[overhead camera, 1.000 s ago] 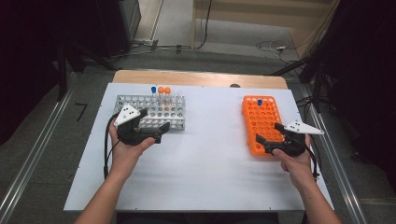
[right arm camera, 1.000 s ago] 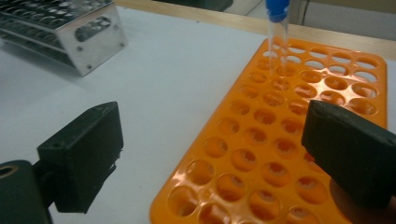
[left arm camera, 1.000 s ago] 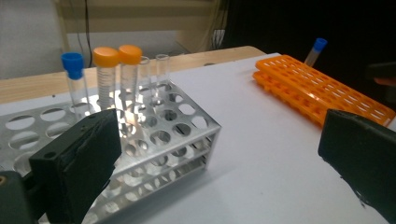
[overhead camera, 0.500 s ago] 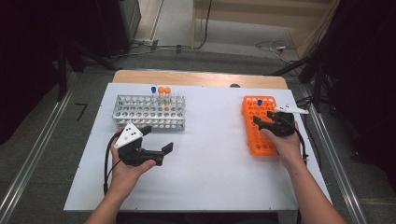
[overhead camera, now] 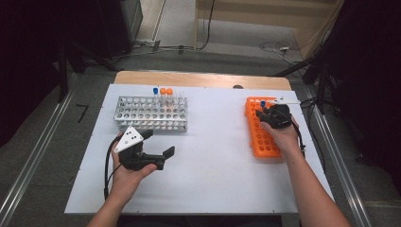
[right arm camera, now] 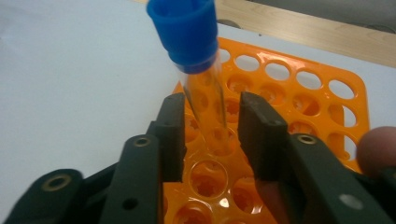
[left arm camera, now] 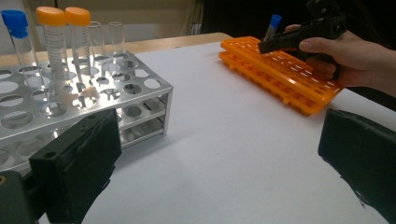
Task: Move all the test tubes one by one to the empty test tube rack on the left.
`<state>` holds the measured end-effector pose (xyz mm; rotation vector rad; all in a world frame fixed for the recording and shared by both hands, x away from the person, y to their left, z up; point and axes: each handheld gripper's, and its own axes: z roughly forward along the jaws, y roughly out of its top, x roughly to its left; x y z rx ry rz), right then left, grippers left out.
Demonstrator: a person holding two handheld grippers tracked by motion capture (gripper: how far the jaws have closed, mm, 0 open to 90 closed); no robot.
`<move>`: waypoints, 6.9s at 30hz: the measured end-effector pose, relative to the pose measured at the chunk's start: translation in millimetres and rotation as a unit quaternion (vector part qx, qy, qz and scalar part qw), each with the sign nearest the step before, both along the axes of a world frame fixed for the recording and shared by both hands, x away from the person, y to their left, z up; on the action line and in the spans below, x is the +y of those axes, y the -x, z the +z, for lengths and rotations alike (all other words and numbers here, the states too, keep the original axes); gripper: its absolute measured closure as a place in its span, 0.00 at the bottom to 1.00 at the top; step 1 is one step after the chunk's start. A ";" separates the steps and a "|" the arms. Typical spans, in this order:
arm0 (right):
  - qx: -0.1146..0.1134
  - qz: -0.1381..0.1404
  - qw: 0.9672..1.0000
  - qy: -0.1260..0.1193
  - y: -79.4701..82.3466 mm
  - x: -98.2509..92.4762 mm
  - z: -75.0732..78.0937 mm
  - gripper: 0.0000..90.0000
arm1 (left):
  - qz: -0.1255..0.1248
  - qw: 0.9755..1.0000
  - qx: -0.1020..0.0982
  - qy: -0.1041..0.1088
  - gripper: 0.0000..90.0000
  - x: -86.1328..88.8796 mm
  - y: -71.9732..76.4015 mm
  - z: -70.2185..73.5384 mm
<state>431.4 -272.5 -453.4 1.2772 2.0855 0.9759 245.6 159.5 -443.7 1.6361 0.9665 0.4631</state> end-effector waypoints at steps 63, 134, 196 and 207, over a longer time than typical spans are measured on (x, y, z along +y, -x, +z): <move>-0.013 0.304 0.950 -0.068 164.5 127.7 11.0 0.83 | -0.162 0.986 -0.040 -0.012 0.85 -91.9 -8.5 12.1; -0.043 0.157 0.982 -0.093 175.6 -49.8 -17.0 0.02 | 0.166 0.982 -0.073 -0.046 0.86 61.5 -161.7 26.8; -0.047 0.141 0.984 -0.094 168.4 -56.9 -19.6 0.02 | 0.073 0.997 -0.016 0.010 0.00 46.9 -25.9 -2.4; -0.049 0.130 0.986 -0.091 166.7 -62.4 -21.6 0.02 | 0.049 0.999 -0.008 0.003 0.00 38.4 14.2 -21.1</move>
